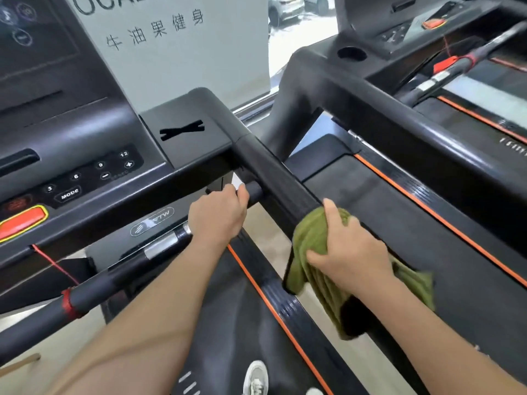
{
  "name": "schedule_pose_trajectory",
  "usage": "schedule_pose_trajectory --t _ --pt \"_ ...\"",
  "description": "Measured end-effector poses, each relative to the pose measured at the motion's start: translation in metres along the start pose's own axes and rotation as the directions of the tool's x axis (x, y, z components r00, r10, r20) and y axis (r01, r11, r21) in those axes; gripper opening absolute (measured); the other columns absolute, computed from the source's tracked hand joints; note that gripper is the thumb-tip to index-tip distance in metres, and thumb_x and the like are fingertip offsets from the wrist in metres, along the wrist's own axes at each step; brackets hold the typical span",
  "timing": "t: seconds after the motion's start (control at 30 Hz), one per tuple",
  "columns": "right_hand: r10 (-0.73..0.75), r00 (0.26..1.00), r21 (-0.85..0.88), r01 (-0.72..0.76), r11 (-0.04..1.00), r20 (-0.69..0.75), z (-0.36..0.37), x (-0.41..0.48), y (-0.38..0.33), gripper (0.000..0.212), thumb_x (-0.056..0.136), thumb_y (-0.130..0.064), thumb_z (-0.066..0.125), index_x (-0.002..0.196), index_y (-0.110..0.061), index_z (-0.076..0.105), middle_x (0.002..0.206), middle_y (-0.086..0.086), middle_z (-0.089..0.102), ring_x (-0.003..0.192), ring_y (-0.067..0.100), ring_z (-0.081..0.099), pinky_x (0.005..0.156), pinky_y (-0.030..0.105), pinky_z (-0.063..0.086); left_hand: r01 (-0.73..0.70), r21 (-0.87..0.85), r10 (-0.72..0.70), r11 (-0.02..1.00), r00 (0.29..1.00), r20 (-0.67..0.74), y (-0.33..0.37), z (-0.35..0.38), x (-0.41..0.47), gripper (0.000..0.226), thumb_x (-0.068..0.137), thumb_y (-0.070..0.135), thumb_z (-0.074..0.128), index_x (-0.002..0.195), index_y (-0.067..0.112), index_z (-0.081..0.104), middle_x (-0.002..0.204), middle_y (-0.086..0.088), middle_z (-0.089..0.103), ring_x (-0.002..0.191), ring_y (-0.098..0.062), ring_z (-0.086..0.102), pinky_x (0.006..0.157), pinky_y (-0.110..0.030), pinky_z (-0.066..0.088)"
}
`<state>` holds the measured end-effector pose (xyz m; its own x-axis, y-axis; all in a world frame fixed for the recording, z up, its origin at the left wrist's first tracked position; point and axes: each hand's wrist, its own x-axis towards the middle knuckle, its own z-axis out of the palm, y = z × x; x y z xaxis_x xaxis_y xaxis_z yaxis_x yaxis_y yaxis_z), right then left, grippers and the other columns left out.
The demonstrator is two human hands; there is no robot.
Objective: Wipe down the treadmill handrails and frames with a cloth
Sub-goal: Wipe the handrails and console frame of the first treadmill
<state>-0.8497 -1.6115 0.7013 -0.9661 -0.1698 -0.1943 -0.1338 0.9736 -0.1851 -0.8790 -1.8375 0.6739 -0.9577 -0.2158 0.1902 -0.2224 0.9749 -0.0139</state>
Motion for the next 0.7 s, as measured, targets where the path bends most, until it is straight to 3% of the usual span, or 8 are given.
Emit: schedule_pose_trajectory --t 0.1,0.2,0.27,0.4,0.47,0.57,0.63,0.7 --pt "-0.066 0.998 0.087 0.067 0.994 -0.010 -0.004 0.070 -0.047 0.098 0.075 -0.056 0.064 0.149 -0.031 0.004 0.137 0.016 0.044 0.112 0.037 0.056 0.086 0.045 0.045 0.054 0.001 -0.054 0.999 0.998 0.015 -0.001 -0.002 0.002 0.036 0.102 0.036 0.038 0.086 0.010 0.057 0.072 -0.013 0.066 0.066 -0.040 0.062 0.053 -0.035 0.026" --pt "-0.208 0.977 0.155 0.198 0.968 0.048 -0.015 0.119 -0.078 0.111 0.066 -0.049 0.072 0.150 -0.037 0.000 0.141 0.015 0.038 0.115 0.039 0.053 0.089 0.046 0.045 -0.059 -0.034 0.056 0.998 0.995 -0.079 -0.002 -0.003 0.002 0.023 0.082 0.018 0.074 0.072 0.007 0.058 0.051 -0.013 0.055 0.036 -0.037 0.051 0.044 -0.026 0.022" --pt "-0.285 0.951 0.178 0.262 0.948 0.117 -0.019 0.129 -0.080 0.116 0.066 -0.044 0.072 0.150 -0.042 -0.007 0.143 0.013 0.032 0.117 0.038 0.052 0.091 0.047 0.047 -0.080 -0.022 0.077 0.997 0.989 -0.124 -0.006 0.000 0.002 0.023 0.081 0.017 0.075 0.071 0.007 0.058 0.049 -0.012 0.055 0.034 -0.035 0.049 0.043 -0.023 0.020" --pt "-0.264 0.963 0.085 0.260 0.962 0.046 -0.012 0.088 -0.047 0.103 0.084 -0.048 0.061 0.152 -0.034 -0.015 0.149 0.012 0.029 0.118 0.036 0.051 0.083 0.045 0.045 -0.141 -0.028 0.137 0.990 0.983 -0.124 -0.007 0.005 0.000 0.016 0.093 0.022 0.061 0.085 0.008 0.058 0.068 -0.013 0.062 0.055 -0.037 0.059 0.044 -0.032 0.029" --pt "-0.224 0.974 0.029 0.225 0.974 -0.025 -0.005 0.045 -0.022 0.100 0.087 -0.054 0.058 0.152 -0.030 -0.015 0.145 0.009 0.033 0.116 0.034 0.052 0.078 0.044 0.046 -0.090 -0.077 0.083 0.993 0.992 -0.093 -0.007 0.004 0.004 0.022 0.099 0.030 0.045 0.100 0.011 0.057 0.090 -0.014 0.063 0.081 -0.040 0.061 0.058 -0.043 0.041" --pt "-0.138 0.990 0.062 0.137 0.989 0.007 -0.001 -0.021 0.021 0.104 0.086 -0.056 0.059 0.151 -0.030 -0.017 0.147 0.000 0.030 0.125 0.028 0.048 0.086 0.045 0.047 -0.061 -0.293 0.042 0.954 0.997 -0.071 0.003 -0.002 0.000 0.034 0.090 0.018 0.051 0.123 0.014 0.056 0.116 -0.015 0.056 0.105 -0.040 0.051 0.083 -0.050 0.043" --pt "-0.089 0.989 0.143 0.072 0.987 0.119 -0.007 -0.051 0.051 0.100 0.086 -0.054 0.061 0.153 -0.031 -0.010 0.153 -0.007 0.027 0.132 0.024 0.042 0.096 0.045 0.045 -0.266 -0.459 0.240 0.848 0.964 -0.116 0.034 -0.015 -0.028 0.054 0.075 0.013 0.053 0.129 0.017 0.057 0.125 -0.012 0.054 0.112 -0.035 0.049 0.092 -0.047 0.043" --pt "-0.097 0.981 0.241 0.055 0.969 0.166 -0.027 -0.064 0.079 0.082 0.088 -0.035 0.063 0.154 -0.034 0.014 0.151 -0.008 0.039 0.134 0.021 0.043 0.103 0.041 0.041 -0.491 -0.550 0.508 0.676 0.851 -0.135 0.078 -0.024 -0.066 0.057 0.076 0.024 0.055 0.133 0.023 0.055 0.132 -0.006 0.052 0.118 -0.029 0.047 0.099 -0.042 0.039"
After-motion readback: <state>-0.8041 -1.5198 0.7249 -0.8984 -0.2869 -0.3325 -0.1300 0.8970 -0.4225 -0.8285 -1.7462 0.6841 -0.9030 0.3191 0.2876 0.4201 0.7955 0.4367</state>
